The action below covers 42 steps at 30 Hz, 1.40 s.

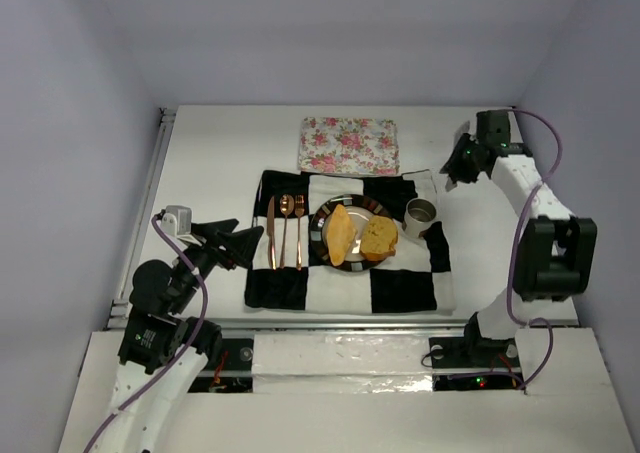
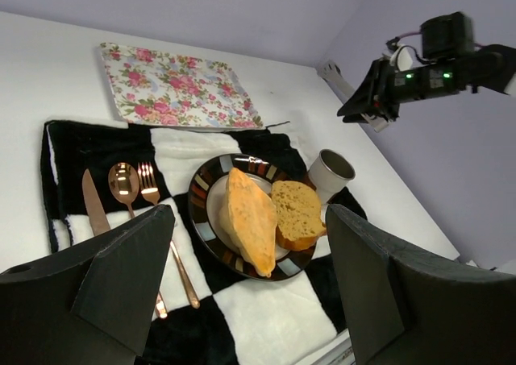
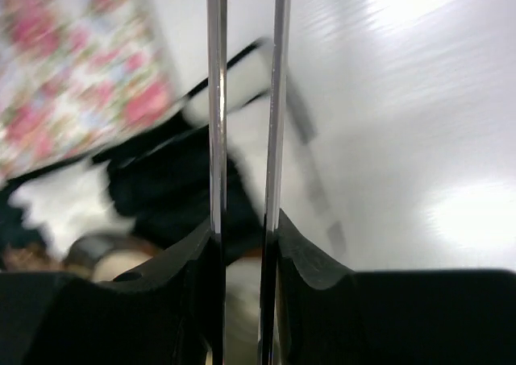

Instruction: Place the bread

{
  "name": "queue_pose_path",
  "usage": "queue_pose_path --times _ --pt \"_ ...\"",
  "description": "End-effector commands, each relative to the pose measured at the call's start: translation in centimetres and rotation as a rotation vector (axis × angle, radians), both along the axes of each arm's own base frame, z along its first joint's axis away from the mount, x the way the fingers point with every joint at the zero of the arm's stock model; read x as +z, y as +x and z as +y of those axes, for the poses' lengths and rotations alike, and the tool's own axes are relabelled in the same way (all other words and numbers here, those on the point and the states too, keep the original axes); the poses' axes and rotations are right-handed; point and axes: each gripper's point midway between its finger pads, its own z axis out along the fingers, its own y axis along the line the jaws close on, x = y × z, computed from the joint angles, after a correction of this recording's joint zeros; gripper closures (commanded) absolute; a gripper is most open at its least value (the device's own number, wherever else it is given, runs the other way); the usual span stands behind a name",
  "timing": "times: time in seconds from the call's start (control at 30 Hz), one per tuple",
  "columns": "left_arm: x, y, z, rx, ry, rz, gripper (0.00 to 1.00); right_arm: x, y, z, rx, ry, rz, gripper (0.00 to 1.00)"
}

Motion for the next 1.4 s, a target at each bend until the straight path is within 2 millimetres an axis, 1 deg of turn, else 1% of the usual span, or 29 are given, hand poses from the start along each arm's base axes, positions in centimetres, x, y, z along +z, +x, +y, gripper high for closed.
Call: queue_pose_path --times 0.0,0.03,0.07,0.1,0.13,0.17,0.3,0.4,0.43,0.5,0.53,0.63,0.67,0.73,0.87,0.9,0.97,1.0,1.03,1.07,1.1,1.13,1.17,1.2,1.23,1.27,1.3,1.33,1.37 --pt "1.5 -0.4 -0.2 -0.020 -0.007 -0.077 0.27 1.1 3.9 -4.3 0.018 -0.071 -0.080 0.66" --pt "1.5 -0.4 -0.2 -0.025 -0.006 -0.077 0.27 0.1 4.0 -5.5 0.027 -0.119 -0.054 0.67" --pt "1.6 -0.5 -0.3 -0.028 -0.007 -0.080 0.27 -1.4 4.2 -6.3 0.029 -0.133 -0.019 0.67" --pt "1.6 -0.5 -0.3 -0.029 -0.006 -0.081 0.27 -2.4 4.1 -7.2 0.021 -0.133 0.003 0.67" --pt "1.6 -0.5 -0.3 -0.031 -0.006 -0.081 0.27 -3.2 4.1 -7.3 0.044 -0.148 0.016 0.67" --pt "1.6 -0.5 -0.3 -0.032 -0.006 -0.082 0.27 -4.9 4.0 -7.8 0.053 -0.177 0.055 0.67" --pt "1.6 -0.5 -0.4 -0.034 -0.005 -0.081 0.27 -9.4 3.1 -8.9 0.085 -0.246 0.163 0.68" --pt "1.5 -0.4 -0.4 -0.033 -0.004 -0.080 0.26 -10.8 3.0 -9.6 0.094 -0.284 0.203 0.66" --pt "1.5 -0.4 -0.4 -0.034 -0.004 -0.078 0.27 -11.6 3.0 -9.6 0.099 -0.281 0.226 0.61" --pt "1.4 -0.4 -0.4 -0.032 -0.004 -0.076 0.26 -11.8 3.4 -10.4 0.080 -0.313 0.238 0.54" --pt "1.5 -0.4 -0.4 -0.034 -0.004 -0.078 0.27 -12.3 3.3 -10.5 0.073 -0.315 0.256 0.46" --pt "1.4 -0.3 -0.4 -0.031 -0.004 -0.075 0.26 -12.3 3.5 -11.4 0.045 -0.352 0.267 0.29" --pt "1.4 -0.3 -0.4 -0.031 -0.003 -0.072 0.26 -12.2 3.6 -11.7 0.030 -0.366 0.271 0.26" --pt "1.3 -0.2 -0.4 -0.031 -0.001 -0.068 0.27 -11.3 4.2 -11.8 0.012 -0.362 0.254 0.18" --pt "1.1 0.0 -0.4 -0.028 0.003 -0.058 0.26 -7.1 5.7 -11.4 -0.038 -0.331 0.149 0.07" --pt "1.0 0.0 -0.4 -0.026 0.002 -0.056 0.26 -5.0 6.0 -11.6 -0.066 -0.331 0.104 0.06" --pt "1.1 0.1 -0.3 -0.019 0.003 -0.055 0.26 -1.6 6.7 -11.5 -0.141 -0.298 0.028 0.04" --pt "1.0 0.1 -0.3 -0.017 0.003 -0.051 0.26 2.1 6.5 -11.3 -0.171 -0.277 -0.059 0.04" --pt "1.0 0.1 -0.2 -0.014 0.003 -0.050 0.26 4.9 6.8 -10.8 -0.219 -0.223 -0.146 0.04" --pt "1.0 0.2 -0.2 -0.011 0.003 -0.049 0.26 5.9 6.2 -8.9 -0.190 -0.147 -0.190 0.05" --pt "1.1 0.2 -0.1 -0.005 0.002 -0.052 0.25 7.8 5.5 -7.3 -0.171 -0.082 -0.250 0.06" --pt "1.1 0.1 -0.1 -0.005 0.001 -0.055 0.24 14.0 4.2 -5.8 -0.179 0.025 -0.433 0.09" --pt "1.1 0.2 0.0 0.001 -0.001 -0.053 0.24 13.3 2.3 -3.3 -0.108 0.124 -0.443 0.13" --pt "1.2 0.2 0.1 0.004 -0.002 -0.055 0.24 15.0 0.7 -1.7 -0.071 0.184 -0.506 0.17" --pt "1.1 0.3 0.2 0.012 -0.003 -0.053 0.23 20.8 -2.5 -0.4 -0.038 0.265 -0.694 0.32" --pt "1.2 0.4 0.4 0.029 -0.004 -0.053 0.22 22.3 -4.9 1.4 0.050 0.336 -0.747 0.47" --pt "1.1 0.5 0.5 0.038 -0.003 -0.047 0.21 20.8 -6.8 2.6 0.092 0.384 -0.744 0.68" --pt "1.0 0.7 0.6 0.045 -0.002 -0.043 0.21 22.7 -8.8 3.5 0.138 0.440 -0.818 1.00" --pt "0.9 0.8 0.7 0.051 -0.001 -0.035 0.20 25.1 -13.1 4.9 0.238 0.463 -0.912 1.00"
